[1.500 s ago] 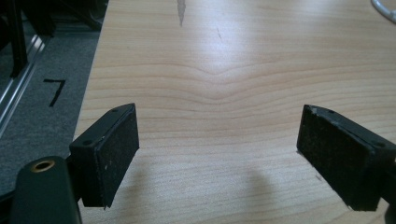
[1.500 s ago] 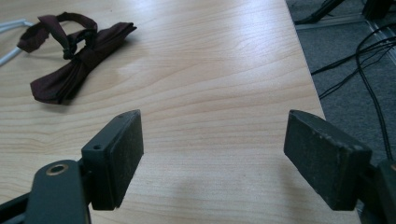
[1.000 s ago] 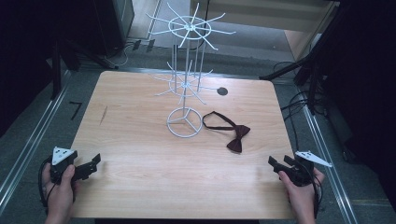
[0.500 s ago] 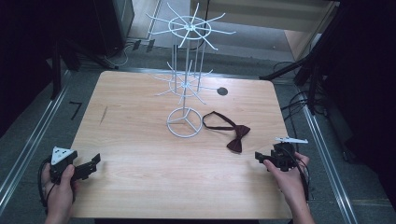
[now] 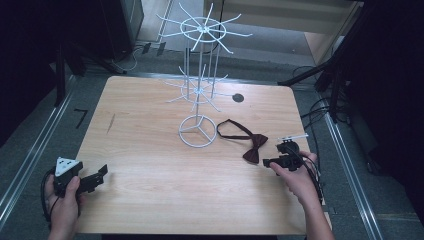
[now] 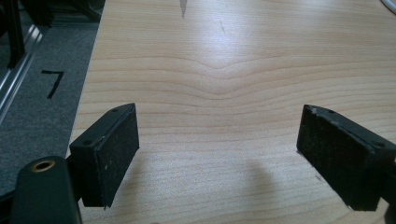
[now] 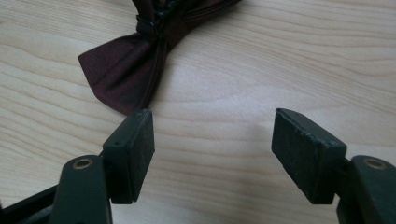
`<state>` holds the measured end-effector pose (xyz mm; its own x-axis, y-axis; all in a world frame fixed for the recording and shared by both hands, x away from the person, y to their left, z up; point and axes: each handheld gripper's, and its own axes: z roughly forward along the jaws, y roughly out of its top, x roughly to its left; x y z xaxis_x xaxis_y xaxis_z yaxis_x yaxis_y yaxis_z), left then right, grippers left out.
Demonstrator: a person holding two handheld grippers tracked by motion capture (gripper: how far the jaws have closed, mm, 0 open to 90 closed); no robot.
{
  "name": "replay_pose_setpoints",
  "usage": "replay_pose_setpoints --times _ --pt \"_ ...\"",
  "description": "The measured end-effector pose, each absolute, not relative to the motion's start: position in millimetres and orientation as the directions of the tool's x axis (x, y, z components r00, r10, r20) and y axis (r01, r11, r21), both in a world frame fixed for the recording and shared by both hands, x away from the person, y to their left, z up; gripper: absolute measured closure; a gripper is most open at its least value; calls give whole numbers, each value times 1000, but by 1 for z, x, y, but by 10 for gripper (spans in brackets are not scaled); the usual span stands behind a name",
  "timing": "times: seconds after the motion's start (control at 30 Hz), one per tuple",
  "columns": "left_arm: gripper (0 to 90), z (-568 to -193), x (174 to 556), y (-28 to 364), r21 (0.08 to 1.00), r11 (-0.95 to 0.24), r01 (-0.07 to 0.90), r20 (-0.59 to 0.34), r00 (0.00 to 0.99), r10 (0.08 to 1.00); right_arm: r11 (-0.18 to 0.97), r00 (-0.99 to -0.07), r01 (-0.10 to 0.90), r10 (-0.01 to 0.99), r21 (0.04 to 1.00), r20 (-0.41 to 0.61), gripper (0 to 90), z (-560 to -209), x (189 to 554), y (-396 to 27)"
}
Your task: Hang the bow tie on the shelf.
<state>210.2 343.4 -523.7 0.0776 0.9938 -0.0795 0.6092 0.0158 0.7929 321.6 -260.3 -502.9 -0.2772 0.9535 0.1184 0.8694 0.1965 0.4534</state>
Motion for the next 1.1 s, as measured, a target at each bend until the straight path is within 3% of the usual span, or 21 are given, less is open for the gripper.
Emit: replay_pose_setpoints --times 0.73,0.87,0.93,1.1 --pt "139 -524 211 343 786 11 619 -75 79 994 173 -247 901 958 398 143 246 -489 359 -228" --pt "139 -524 212 343 783 8 622 -72 79 994 184 -255 906 956 382 145 269 -492 366 -224" --pt "139 -524 212 343 781 7 624 -72 79 994 186 -254 912 956 366 146 350 -493 373 -222" --pt "139 -524 212 343 778 9 628 -72 75 995 181 -247 919 956 350 155 416 -493 379 -221"
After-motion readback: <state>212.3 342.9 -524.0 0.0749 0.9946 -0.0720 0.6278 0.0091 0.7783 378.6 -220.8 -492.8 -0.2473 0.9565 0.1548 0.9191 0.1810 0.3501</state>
